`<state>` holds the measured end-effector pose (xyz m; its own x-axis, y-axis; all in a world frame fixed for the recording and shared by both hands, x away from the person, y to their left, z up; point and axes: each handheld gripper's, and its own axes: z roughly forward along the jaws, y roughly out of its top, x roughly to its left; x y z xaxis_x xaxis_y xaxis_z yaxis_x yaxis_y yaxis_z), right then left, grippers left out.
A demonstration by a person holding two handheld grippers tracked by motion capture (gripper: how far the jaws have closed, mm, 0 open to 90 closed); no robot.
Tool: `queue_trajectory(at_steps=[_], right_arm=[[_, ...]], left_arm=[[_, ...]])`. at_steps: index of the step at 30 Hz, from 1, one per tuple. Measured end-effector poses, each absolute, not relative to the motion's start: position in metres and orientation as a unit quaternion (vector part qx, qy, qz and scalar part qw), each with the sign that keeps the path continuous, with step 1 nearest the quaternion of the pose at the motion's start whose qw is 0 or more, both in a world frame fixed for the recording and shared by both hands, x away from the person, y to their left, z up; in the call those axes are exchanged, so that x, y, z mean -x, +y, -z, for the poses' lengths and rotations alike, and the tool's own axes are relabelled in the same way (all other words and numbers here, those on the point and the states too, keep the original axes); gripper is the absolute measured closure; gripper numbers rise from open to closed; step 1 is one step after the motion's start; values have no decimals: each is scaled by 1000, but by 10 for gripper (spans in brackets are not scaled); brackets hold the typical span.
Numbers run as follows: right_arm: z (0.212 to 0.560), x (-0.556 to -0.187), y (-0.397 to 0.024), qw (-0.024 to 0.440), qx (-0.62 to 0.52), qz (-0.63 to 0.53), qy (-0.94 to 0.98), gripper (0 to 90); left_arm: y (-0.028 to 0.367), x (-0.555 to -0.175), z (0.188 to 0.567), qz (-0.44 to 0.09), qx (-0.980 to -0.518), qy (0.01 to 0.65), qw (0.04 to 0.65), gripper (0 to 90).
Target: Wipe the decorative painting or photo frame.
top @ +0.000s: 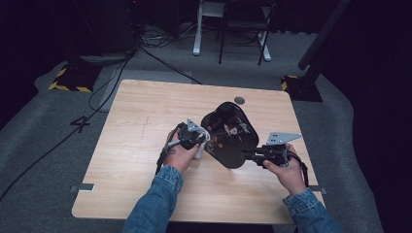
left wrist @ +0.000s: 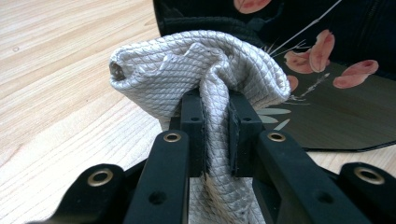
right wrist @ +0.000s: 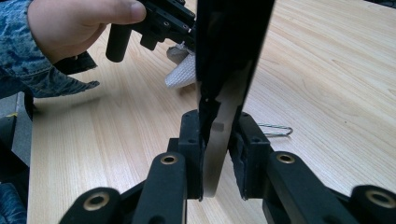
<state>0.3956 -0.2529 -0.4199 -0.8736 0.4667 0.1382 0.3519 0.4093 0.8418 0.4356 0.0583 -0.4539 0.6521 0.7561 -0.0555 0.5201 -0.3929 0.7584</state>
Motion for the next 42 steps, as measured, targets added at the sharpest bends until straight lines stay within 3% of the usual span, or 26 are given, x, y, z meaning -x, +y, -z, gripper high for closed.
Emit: queue_trajectory(at_steps=[26,42], right_arm=[[421,-400,-257,51,-248,-490,834,769],[421,-401,-257,49,-251,-491,833,768]], left_arm=[[6,-394,442,-128,-851,299,413,795],[32,-414,452,-144,-841,342,392,795]])
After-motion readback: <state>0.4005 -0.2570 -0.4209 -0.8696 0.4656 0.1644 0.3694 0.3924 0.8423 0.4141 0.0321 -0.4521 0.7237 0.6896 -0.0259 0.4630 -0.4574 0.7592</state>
